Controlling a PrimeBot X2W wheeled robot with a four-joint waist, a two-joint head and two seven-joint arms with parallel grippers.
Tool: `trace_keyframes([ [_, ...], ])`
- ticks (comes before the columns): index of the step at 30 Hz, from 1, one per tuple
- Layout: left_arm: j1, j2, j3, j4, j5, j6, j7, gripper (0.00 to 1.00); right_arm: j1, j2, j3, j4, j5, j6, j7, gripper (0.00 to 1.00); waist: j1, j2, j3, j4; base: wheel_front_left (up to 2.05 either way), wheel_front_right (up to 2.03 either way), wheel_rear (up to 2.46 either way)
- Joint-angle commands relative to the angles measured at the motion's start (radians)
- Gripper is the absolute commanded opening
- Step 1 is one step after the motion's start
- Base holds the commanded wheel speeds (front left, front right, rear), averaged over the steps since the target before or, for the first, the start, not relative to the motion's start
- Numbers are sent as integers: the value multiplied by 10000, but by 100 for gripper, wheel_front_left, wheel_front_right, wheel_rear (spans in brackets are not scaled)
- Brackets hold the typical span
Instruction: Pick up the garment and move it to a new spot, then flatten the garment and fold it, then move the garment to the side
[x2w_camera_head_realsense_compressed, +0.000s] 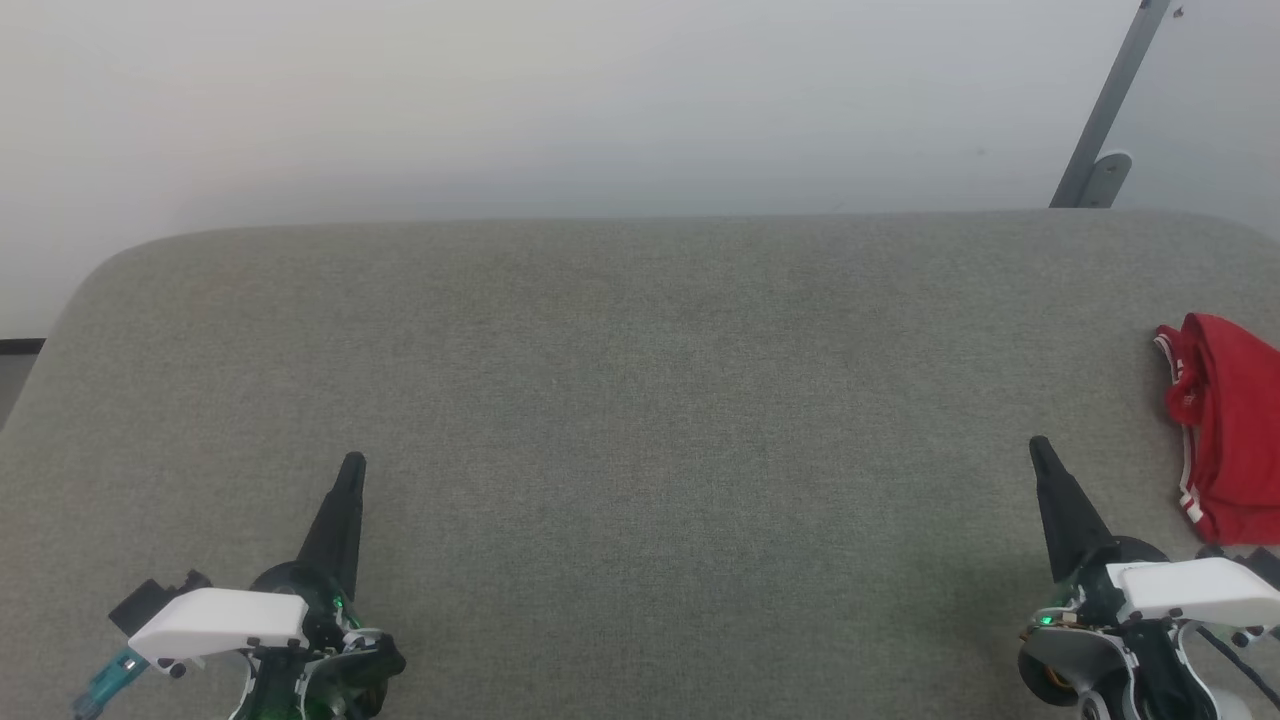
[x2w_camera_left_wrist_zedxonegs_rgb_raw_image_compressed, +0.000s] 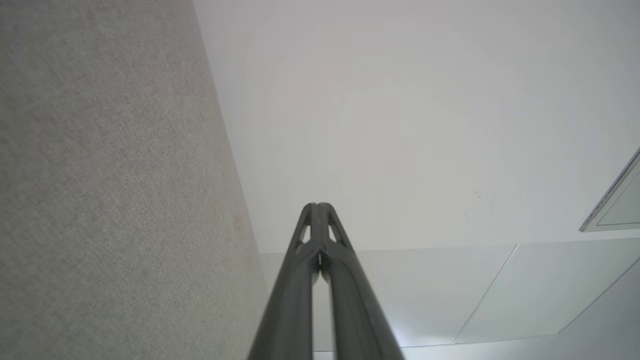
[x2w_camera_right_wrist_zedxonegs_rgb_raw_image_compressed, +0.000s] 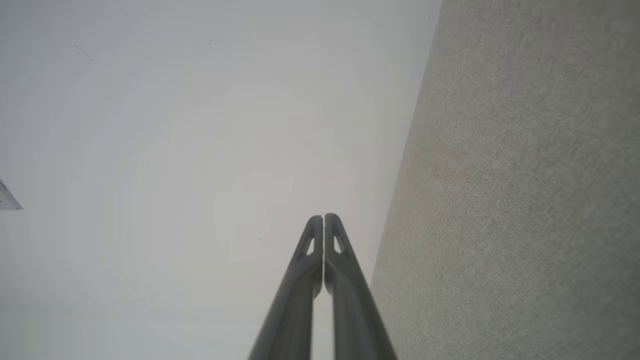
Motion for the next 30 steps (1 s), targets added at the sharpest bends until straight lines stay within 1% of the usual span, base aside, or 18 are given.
trace_keyframes([
  [1,-120,-15,32,-30,-34,-28,32,0,-74,32,-3,-35,41,4,25,0,0,0,0,1,0,0,0],
  [30,-120,-15,30,-30,-36,-29,30,0,-73,31,-2,-35,43,4,24,0,0,0,0,1,0,0,0],
])
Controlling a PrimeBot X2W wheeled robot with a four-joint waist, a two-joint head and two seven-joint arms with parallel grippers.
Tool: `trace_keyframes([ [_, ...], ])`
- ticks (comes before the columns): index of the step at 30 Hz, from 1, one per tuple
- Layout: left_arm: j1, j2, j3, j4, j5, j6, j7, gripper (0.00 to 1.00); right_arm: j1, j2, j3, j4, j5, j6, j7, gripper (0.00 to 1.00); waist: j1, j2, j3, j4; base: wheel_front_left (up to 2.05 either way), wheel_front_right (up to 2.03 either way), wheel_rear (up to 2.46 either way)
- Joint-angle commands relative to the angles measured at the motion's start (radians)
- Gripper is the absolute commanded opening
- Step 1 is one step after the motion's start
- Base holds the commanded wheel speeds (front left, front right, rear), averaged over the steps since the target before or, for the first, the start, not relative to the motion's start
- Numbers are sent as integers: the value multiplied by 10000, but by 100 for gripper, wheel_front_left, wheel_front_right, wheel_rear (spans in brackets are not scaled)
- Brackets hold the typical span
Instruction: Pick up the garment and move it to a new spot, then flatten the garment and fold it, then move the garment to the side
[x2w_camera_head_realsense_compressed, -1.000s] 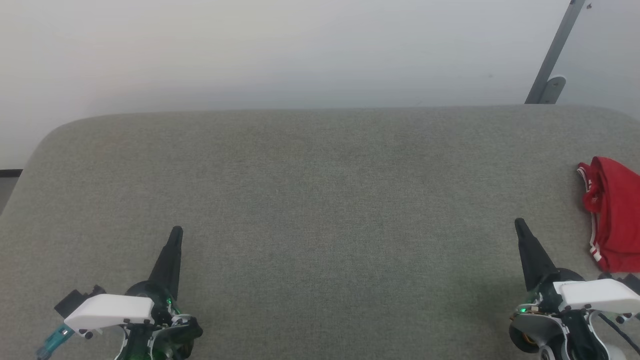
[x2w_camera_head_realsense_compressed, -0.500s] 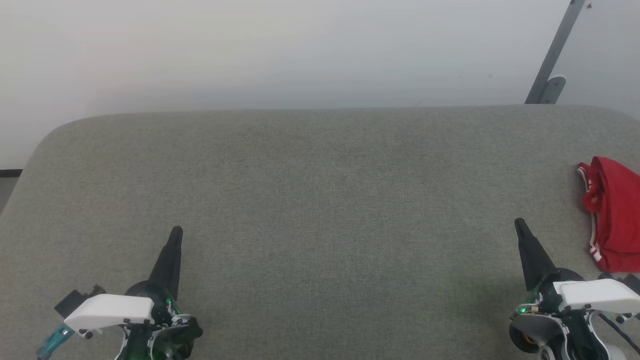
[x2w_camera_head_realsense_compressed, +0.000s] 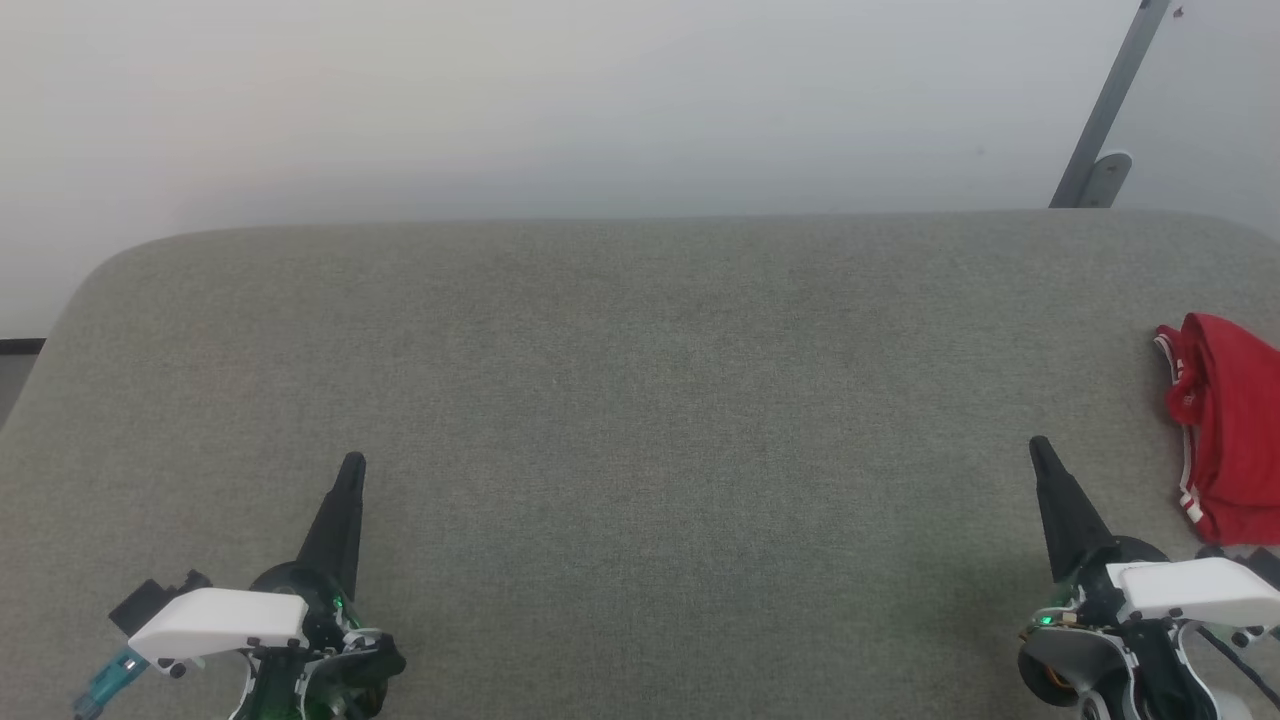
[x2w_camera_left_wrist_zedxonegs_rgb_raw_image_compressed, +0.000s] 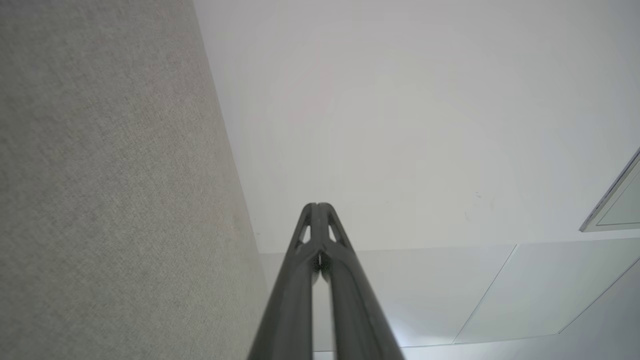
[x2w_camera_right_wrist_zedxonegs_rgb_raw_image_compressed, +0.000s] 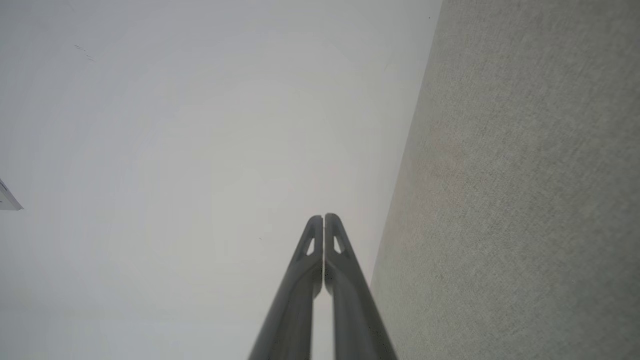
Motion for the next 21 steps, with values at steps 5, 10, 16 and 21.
trace_keyframes([
  [5,-120,-15,29,-30,-36,-29,30,0,-71,29,2,-35,43,4,23,0,0,-1,0,0,0,0,0],
  [10,-120,-15,29,-30,-36,-29,29,0,-71,29,0,-35,44,4,23,0,0,-1,0,0,0,0,0],
  [16,-120,-15,29,-30,-36,-29,29,0,-72,29,1,-34,44,4,23,0,0,-1,0,0,0,0,0],
  [21,-120,-15,29,-30,-37,-29,29,0,-72,29,3,-34,44,4,23,0,0,-1,0,0,0,0,0],
])
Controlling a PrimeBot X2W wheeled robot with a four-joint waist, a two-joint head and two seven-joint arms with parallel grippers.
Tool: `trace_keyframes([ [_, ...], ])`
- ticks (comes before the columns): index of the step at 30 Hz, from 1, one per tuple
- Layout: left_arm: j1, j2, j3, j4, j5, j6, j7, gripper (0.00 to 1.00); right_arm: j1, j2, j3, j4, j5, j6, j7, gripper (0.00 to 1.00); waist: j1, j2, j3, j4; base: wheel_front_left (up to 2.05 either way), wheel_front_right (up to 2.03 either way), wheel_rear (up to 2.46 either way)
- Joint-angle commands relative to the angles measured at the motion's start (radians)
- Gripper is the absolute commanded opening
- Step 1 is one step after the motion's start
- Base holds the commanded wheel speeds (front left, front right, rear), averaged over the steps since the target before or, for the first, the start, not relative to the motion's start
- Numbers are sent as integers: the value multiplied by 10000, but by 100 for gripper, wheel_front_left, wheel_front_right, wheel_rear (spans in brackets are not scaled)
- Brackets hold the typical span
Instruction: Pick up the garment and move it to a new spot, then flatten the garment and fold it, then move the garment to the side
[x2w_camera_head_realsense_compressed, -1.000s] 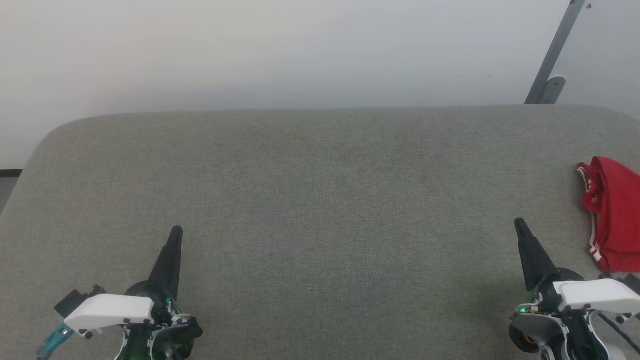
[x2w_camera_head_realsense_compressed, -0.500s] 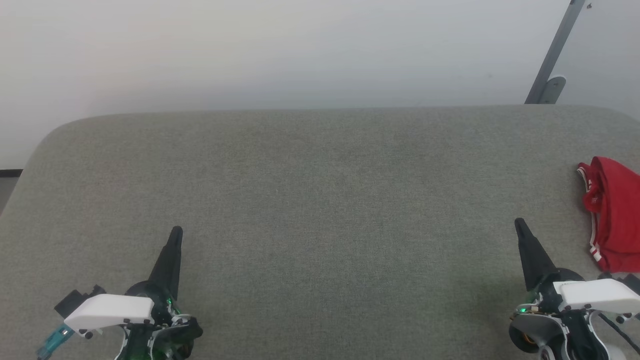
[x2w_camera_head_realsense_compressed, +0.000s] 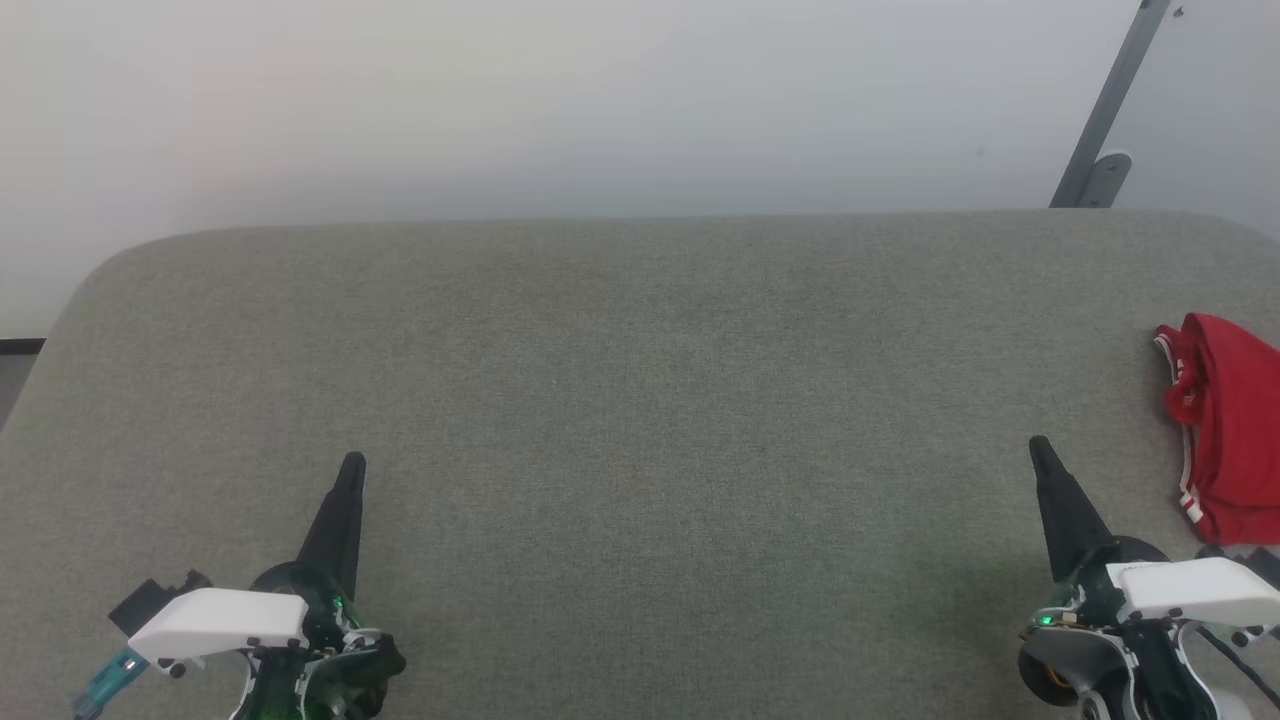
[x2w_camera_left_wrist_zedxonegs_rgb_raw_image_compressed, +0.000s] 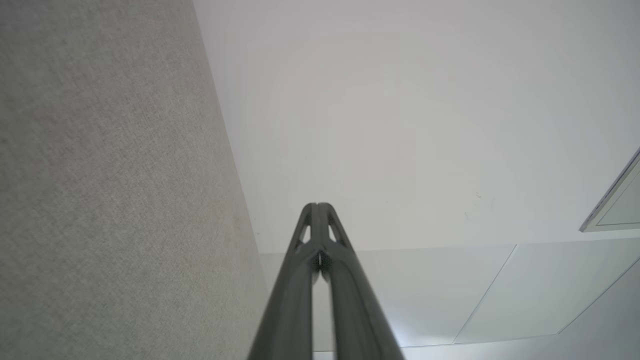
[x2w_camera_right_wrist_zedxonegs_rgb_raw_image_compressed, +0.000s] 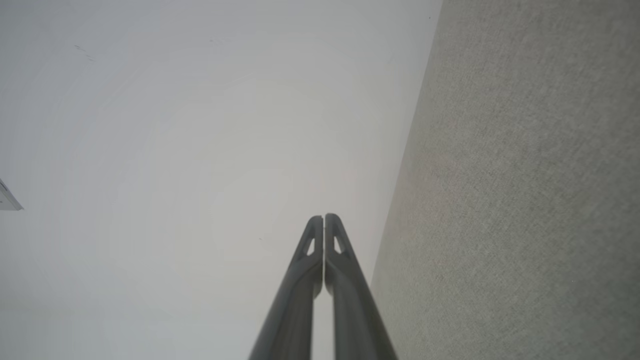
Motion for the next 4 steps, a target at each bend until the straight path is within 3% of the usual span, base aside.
trace_keyframes([
  [1,-120,-15,29,-30,-37,-29,29,0,-71,29,-3,-32,44,4,23,0,0,-1,0,0,0,0,0],
  [4,-120,-15,28,-31,-37,-29,29,0,-71,29,1,-32,44,4,22,0,0,-1,0,0,0,0,0],
])
